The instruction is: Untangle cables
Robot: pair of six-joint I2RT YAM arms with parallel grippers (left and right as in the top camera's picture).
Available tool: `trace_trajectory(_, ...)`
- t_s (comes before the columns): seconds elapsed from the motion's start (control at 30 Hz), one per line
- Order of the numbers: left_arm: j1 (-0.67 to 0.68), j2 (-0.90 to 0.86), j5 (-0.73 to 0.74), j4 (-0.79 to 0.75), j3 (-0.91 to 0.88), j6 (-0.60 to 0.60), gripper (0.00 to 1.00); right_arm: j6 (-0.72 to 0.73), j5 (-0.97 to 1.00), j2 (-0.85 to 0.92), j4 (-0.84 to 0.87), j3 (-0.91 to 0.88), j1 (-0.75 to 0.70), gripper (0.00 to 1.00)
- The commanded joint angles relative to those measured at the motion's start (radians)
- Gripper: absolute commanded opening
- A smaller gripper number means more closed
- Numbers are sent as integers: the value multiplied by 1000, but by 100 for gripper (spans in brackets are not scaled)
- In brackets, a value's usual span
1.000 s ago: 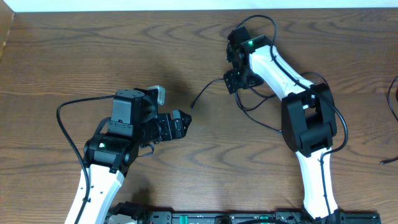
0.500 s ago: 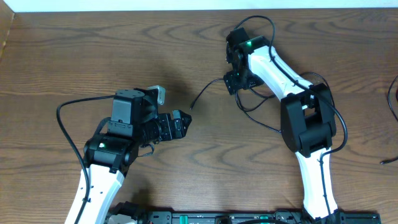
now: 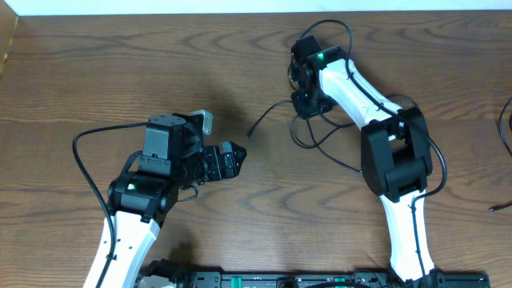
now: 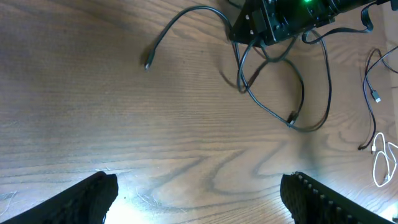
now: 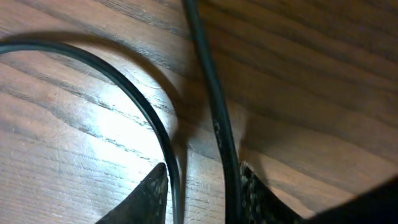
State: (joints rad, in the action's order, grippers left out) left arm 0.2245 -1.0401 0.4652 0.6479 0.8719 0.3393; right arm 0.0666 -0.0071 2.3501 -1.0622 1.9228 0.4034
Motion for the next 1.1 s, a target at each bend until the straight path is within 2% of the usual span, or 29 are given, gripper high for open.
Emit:
trace_trajectory(0.0, 4, 0, -5, 3, 7, -14, 89, -4, 0, 25, -4, -8, 4, 29)
trace_trajectory(0.73, 4, 0, -5, 3, 7, -14, 89, 0, -14, 25, 23, -48, 4, 29)
trace_trajectory(0.77, 4, 0, -5, 3, 7, -14, 89, 0, -14, 25, 23, -48, 4, 27)
trace_trajectory(0.87, 4, 0, -5, 3, 7, -14, 89, 2, -10, 25, 23, -48, 4, 1)
trace_trajectory(1.07, 4, 0, -5, 3, 7, -14, 89, 51, 5, 22, 14, -32, -3, 1)
